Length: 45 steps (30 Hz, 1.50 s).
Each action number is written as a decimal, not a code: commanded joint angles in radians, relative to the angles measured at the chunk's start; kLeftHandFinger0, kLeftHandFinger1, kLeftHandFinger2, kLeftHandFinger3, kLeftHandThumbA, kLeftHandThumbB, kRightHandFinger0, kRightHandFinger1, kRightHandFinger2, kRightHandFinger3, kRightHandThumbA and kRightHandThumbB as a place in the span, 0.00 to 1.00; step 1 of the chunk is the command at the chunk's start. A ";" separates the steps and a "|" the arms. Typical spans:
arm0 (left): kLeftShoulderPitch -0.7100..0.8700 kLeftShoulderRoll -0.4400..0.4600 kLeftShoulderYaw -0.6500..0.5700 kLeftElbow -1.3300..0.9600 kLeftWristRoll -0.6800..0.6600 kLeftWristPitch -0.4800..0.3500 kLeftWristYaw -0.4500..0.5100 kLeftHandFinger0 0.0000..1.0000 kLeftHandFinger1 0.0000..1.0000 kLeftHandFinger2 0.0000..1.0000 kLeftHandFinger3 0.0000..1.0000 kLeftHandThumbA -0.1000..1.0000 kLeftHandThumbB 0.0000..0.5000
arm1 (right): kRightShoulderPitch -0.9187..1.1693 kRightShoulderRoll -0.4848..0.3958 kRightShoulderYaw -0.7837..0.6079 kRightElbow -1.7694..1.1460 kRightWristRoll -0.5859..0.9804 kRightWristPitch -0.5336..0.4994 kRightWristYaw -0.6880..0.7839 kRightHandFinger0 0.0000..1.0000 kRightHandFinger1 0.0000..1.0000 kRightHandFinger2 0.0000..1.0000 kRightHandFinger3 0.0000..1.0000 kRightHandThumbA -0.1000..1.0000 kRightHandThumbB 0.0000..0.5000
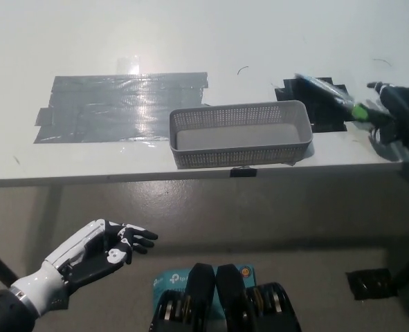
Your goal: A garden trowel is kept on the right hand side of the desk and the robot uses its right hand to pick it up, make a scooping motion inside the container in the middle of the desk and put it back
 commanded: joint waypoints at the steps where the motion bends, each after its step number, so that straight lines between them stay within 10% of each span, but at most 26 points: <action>1: -0.009 0.020 0.006 -0.021 -0.018 -0.032 -0.016 0.77 0.72 0.70 0.69 1.00 0.16 | -0.071 -0.066 0.016 -0.043 -0.055 0.104 0.109 1.00 1.00 1.00 1.00 0.86 1.00; 20: -0.010 0.025 0.009 -0.015 -0.015 -0.026 -0.013 0.76 0.71 0.70 0.69 1.00 0.16 | -0.141 -0.168 -0.048 -0.227 0.022 0.088 0.292 1.00 1.00 1.00 1.00 1.00 1.00; 26: 0.010 0.030 0.013 -0.016 -0.014 -0.038 -0.015 0.79 0.73 0.72 0.70 1.00 0.13 | -0.139 -0.214 -0.114 -0.381 0.102 0.089 0.376 1.00 1.00 1.00 1.00 0.87 1.00; 27: 0.012 0.030 0.015 -0.016 -0.016 -0.035 -0.015 0.79 0.73 0.72 0.69 1.00 0.11 | -0.105 -0.211 -0.182 -0.469 0.157 0.130 0.381 1.00 1.00 1.00 1.00 0.71 0.89; 31: 0.023 0.028 0.014 -0.019 -0.017 -0.026 -0.012 0.83 0.74 0.71 0.67 1.00 0.11 | 0.113 -0.125 -0.461 -0.854 0.297 0.147 0.340 1.00 1.00 1.00 1.00 0.45 0.52; 39: 0.040 0.023 0.016 -0.012 -0.012 -0.050 -0.010 0.79 0.73 0.72 0.69 1.00 0.11 | 0.427 0.073 -0.686 -1.209 0.317 0.147 0.194 0.80 0.96 1.00 1.00 0.27 0.36; 45: 0.057 0.013 0.019 -0.018 -0.003 -0.041 0.006 0.77 0.72 0.74 0.74 1.00 0.04 | 0.809 0.216 -0.680 -1.200 0.344 -0.072 0.025 1.00 1.00 1.00 1.00 0.37 0.41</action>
